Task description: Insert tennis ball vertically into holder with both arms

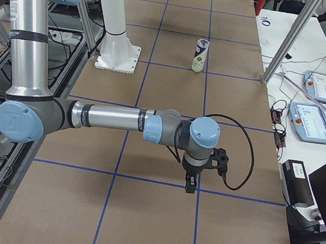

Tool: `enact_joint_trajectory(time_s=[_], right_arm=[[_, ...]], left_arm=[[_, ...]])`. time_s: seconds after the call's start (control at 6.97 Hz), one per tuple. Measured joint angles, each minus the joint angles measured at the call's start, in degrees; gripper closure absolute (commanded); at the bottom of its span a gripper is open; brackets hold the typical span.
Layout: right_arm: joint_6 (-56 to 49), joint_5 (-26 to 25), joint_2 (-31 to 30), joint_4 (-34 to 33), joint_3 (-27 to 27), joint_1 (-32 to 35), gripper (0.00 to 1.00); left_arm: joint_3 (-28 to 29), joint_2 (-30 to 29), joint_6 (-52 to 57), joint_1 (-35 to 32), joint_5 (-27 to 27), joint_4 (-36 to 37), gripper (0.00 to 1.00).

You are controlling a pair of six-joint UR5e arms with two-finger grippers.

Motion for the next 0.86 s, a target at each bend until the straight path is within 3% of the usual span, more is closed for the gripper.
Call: enact_joint_trajectory(time_s=[0.86], right_arm=[[1.10,0.04,-1.96,0.11,-0.66,-1.73,0.00]], left_arm=[[2.05,1.36,6.32,0.28,3.19,-0.97,0.00]])
